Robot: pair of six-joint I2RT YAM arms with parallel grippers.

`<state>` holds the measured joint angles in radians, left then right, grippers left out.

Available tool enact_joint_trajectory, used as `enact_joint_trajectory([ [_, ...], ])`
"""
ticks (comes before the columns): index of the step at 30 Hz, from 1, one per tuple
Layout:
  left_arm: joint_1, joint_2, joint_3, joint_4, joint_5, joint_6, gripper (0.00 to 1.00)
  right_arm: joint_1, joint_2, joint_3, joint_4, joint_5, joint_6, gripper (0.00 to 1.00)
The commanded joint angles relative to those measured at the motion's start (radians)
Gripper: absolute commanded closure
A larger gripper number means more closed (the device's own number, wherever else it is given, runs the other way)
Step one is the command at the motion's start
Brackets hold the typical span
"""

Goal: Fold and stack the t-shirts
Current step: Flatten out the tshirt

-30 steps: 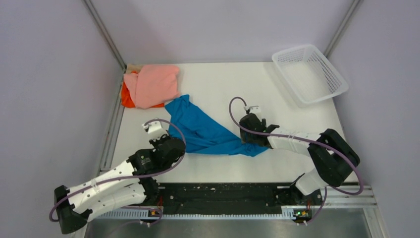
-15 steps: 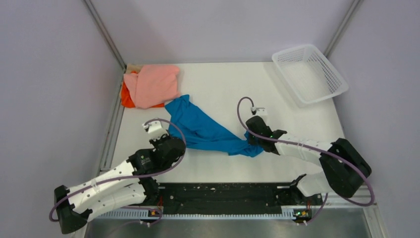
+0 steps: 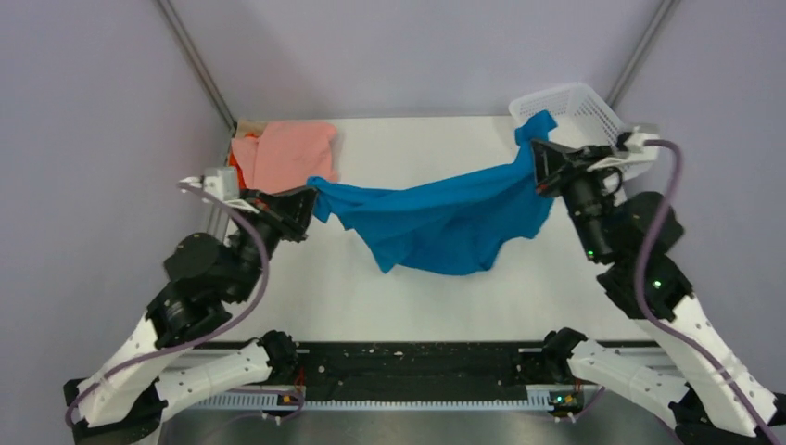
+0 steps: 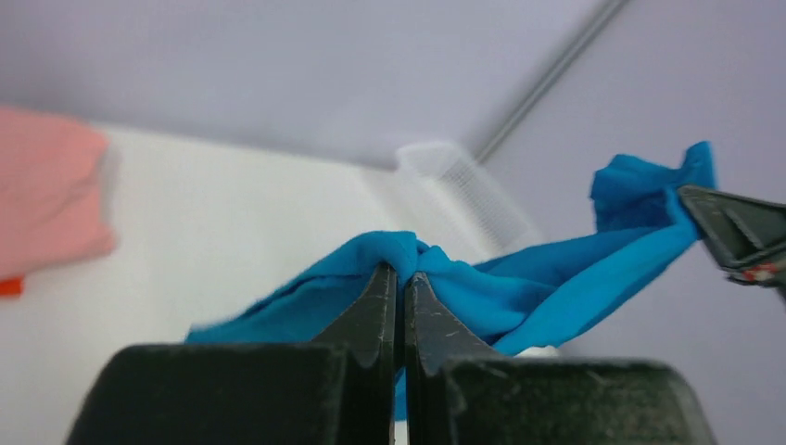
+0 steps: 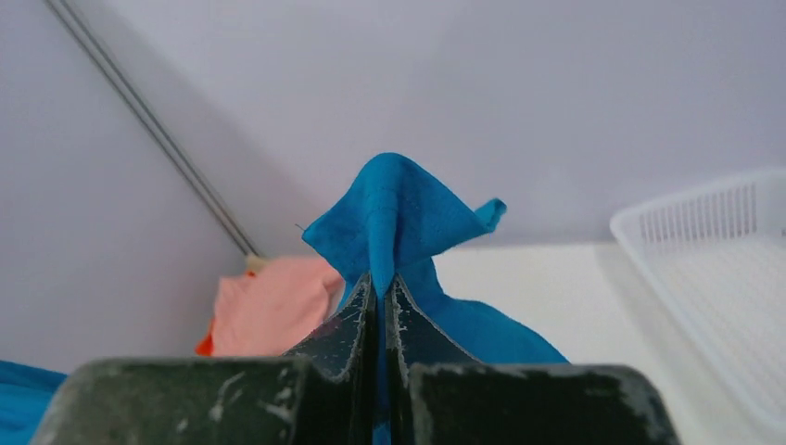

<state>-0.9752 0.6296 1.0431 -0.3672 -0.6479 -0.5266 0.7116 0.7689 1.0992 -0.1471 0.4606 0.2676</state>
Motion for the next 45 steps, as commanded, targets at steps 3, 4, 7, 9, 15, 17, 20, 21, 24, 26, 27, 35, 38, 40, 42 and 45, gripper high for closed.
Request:
enact_joint_trajectory([
  [3, 0.003, 0.036, 0.314, 0.092, 0.395, 0.218, 1.00, 0.005, -0.049, 0.313, -0.120, -0.135, -0.145, 1.00],
  [4, 0.003, 0.047, 0.354, 0.078, 0.428, 0.219, 1.00, 0.006, -0.052, 0.382, -0.134, -0.149, -0.146, 1.00],
  [7, 0.003, 0.081, 0.463, 0.037, 0.500, 0.224, 1.00, 0.005, -0.044, 0.535, -0.184, -0.253, -0.160, 1.00],
  [9, 0.003, 0.097, 0.519, 0.020, 0.532, 0.224, 1.00, 0.005, -0.023, 0.634, -0.221, -0.318, -0.166, 1.00],
  [15, 0.003, 0.129, 0.543, 0.011, 0.444, 0.235, 1.00, 0.005, 0.043, 0.729, -0.255, -0.310, -0.209, 1.00],
  [17, 0.003, 0.147, 0.509, 0.012, 0.339, 0.236, 1.00, 0.005, 0.055, 0.691, -0.235, -0.255, -0.232, 1.00],
  [20, 0.003, 0.173, 0.400, 0.078, 0.158, 0.251, 1.00, 0.005, 0.069, 0.566, -0.134, -0.095, -0.290, 1.00],
  [21, 0.003, 0.188, 0.363, 0.112, 0.024, 0.265, 1.00, 0.005, 0.075, 0.513, -0.087, -0.033, -0.317, 1.00],
  [24, 0.006, 0.279, 0.259, 0.257, -0.293, 0.349, 1.00, 0.005, 0.117, 0.369, 0.049, 0.159, -0.394, 1.00],
  [26, 0.053, 0.373, 0.241, 0.254, -0.363, 0.323, 1.00, 0.005, 0.159, 0.277, 0.146, 0.259, -0.435, 1.00],
  [27, 0.113, 0.418, 0.242, 0.216, -0.328, 0.257, 1.00, 0.004, 0.183, 0.237, 0.187, 0.302, -0.450, 1.00],
  [35, 0.480, 0.817, 0.238, 0.139, -0.025, -0.044, 1.00, -0.111, 0.483, 0.039, 0.352, 0.272, -0.338, 1.00],
  [38, 0.573, 0.957, 0.282, 0.170, 0.076, -0.098, 1.00, -0.176, 0.634, 0.069, 0.373, 0.246, -0.286, 1.00],
  [40, 0.605, 1.053, 0.339, 0.183, 0.098, -0.094, 1.00, -0.201, 0.739, 0.111, 0.386, 0.240, -0.275, 1.00],
  [42, 0.633, 1.150, 0.414, 0.177, 0.135, -0.086, 1.00, -0.218, 0.851, 0.167, 0.389, 0.239, -0.277, 1.00],
  [45, 0.672, 1.285, 0.535, 0.165, 0.187, -0.089, 1.00, -0.243, 0.985, 0.251, 0.406, 0.229, -0.296, 1.00],
])
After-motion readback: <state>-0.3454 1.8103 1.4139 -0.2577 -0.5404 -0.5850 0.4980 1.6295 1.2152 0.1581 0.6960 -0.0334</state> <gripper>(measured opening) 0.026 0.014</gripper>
